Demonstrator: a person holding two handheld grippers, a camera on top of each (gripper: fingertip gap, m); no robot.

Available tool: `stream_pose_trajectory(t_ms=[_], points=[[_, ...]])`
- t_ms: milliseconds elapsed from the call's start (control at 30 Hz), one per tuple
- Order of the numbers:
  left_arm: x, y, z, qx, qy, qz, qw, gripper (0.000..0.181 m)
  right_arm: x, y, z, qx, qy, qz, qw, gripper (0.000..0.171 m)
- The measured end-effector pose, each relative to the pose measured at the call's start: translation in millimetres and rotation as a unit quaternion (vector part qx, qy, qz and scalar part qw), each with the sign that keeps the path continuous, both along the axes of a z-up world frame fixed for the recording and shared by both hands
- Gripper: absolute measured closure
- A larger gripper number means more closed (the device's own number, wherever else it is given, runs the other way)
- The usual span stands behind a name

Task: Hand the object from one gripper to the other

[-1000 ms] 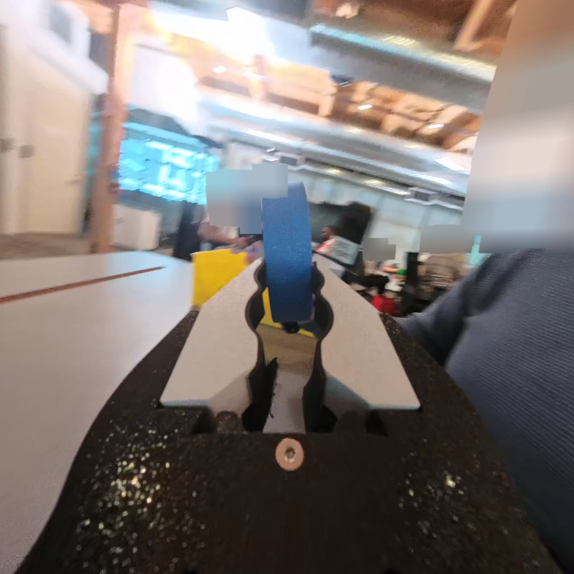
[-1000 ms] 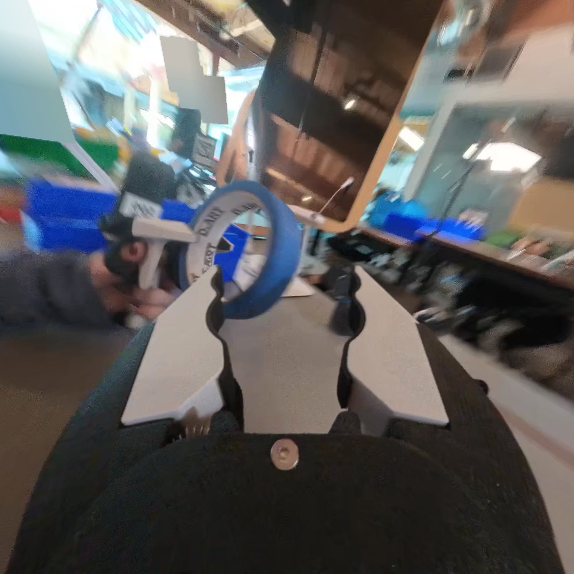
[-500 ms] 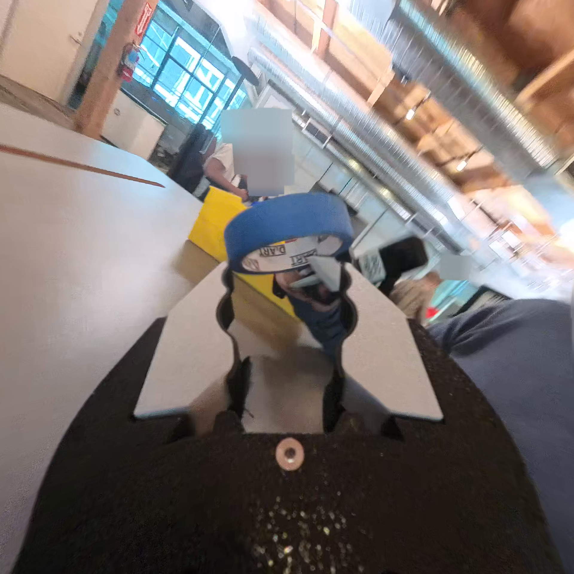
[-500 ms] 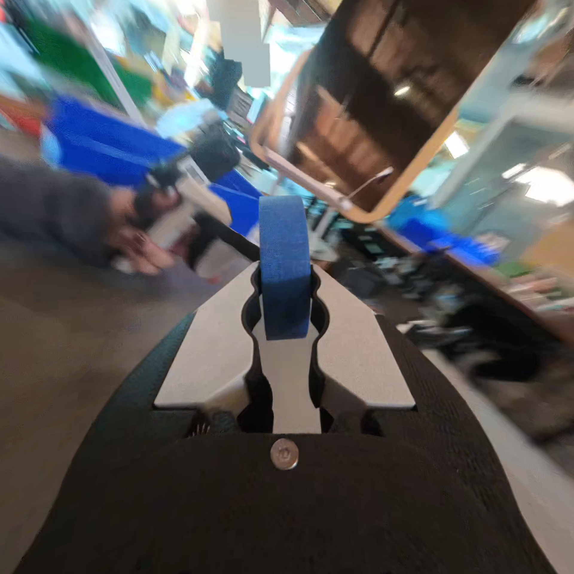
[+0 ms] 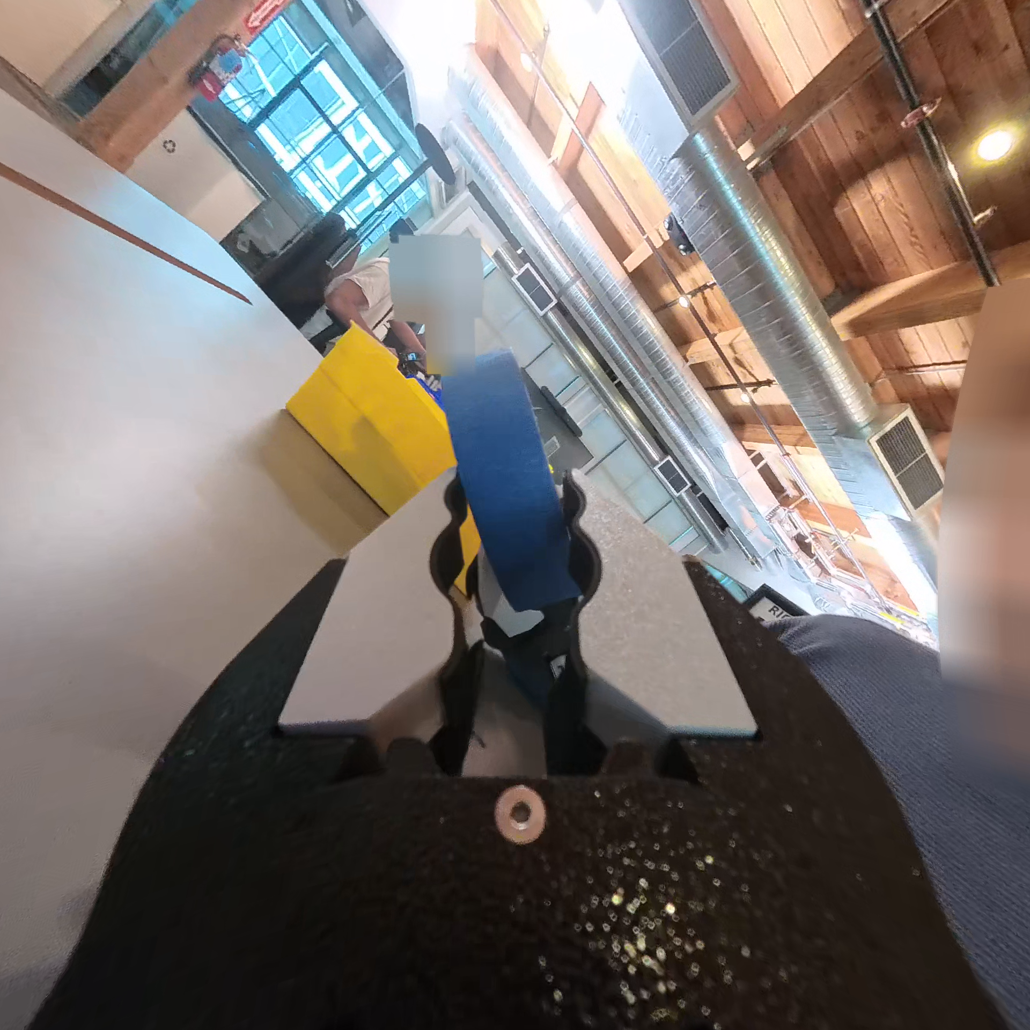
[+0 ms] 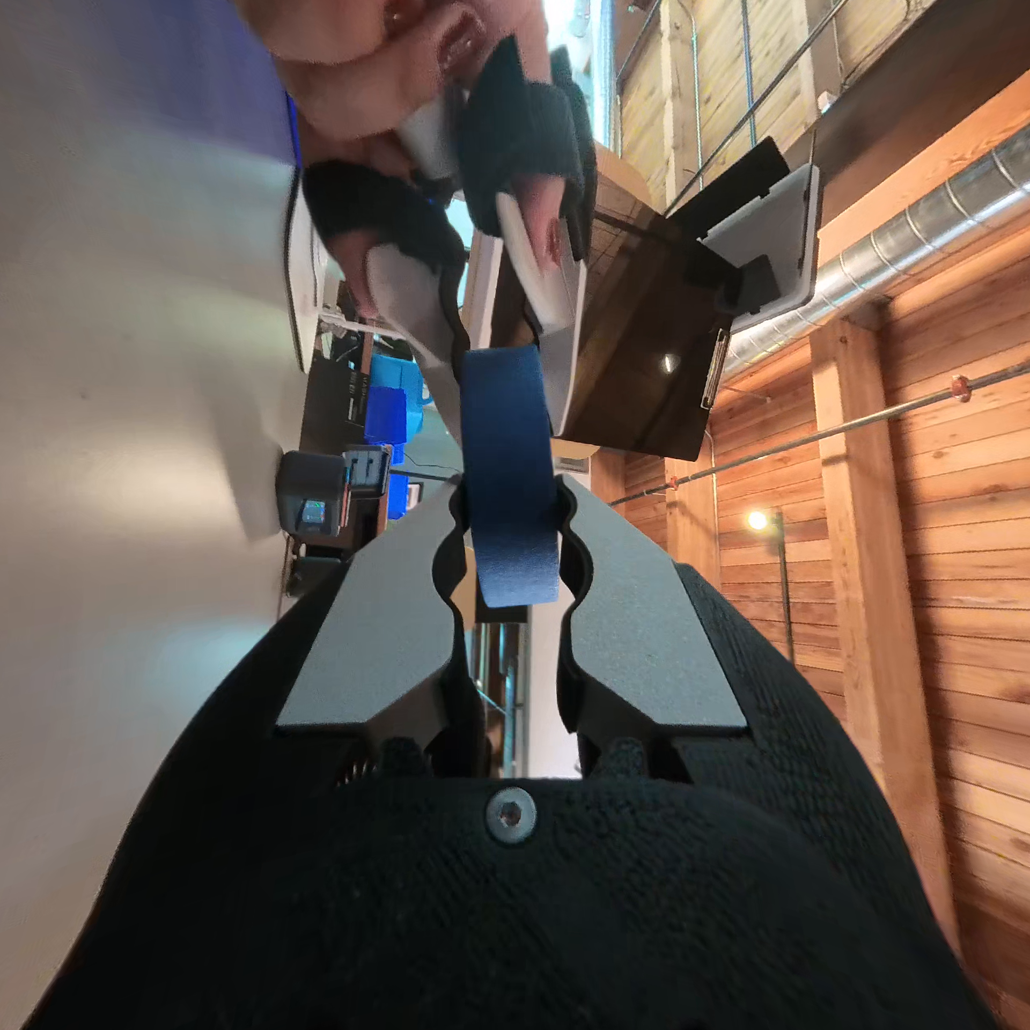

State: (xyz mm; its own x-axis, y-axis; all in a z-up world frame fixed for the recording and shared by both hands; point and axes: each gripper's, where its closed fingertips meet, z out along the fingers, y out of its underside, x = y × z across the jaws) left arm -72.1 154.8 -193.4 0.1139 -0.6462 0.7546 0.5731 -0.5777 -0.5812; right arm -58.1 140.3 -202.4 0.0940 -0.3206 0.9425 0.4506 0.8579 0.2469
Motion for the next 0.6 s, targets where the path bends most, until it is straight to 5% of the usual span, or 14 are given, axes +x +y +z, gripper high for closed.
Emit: stream_pose_trajectory(t_ms=[67, 167, 267, 367, 467, 533, 600], points=[[-0.4, -0.7, 3.9, 0.027, 0.014, 0.017, 0.999, 0.153, -0.6, -3.1, -7.6, -0.086, -0.006, 0.039, 0.995, 0.129], [-4.5, -3.4, 10.5, 0.090, 0.055, 0.050, 0.993, 0.155, 2.7, -14.8, 1.3, -0.287, 0.038, 0.140, 0.947, 0.078], [-9.0, -11.6, 25.6, 0.149, 0.059, 0.064, 0.985, 0.156, 10.0, -6.0, 25.3, -0.533, 0.114, 0.221, 0.809, 0.064], [0.7, -28.0, 33.1, 0.201, 0.076, 0.026, 0.976, 0.155, 10.9, -3.8, 18.9, -0.760, 0.082, 0.277, 0.583, 0.067], [14.5, -41.2, 33.8, 0.248, 0.103, 0.004, 0.963, 0.155, 12.4, -15.9, 11.8, -0.876, 0.014, 0.308, 0.370, 0.087], [21.3, -42.4, 29.8, 0.252, 0.127, 0.002, 0.959, 0.155, 12.8, -19.7, 4.5, -0.893, -0.014, 0.308, 0.329, 0.126], [18.9, -37.2, 27.1, 0.219, 0.121, 0.003, 0.968, 0.155, 13.3, -16.8, 3.2, -0.881, -0.007, 0.309, 0.357, 0.142]])
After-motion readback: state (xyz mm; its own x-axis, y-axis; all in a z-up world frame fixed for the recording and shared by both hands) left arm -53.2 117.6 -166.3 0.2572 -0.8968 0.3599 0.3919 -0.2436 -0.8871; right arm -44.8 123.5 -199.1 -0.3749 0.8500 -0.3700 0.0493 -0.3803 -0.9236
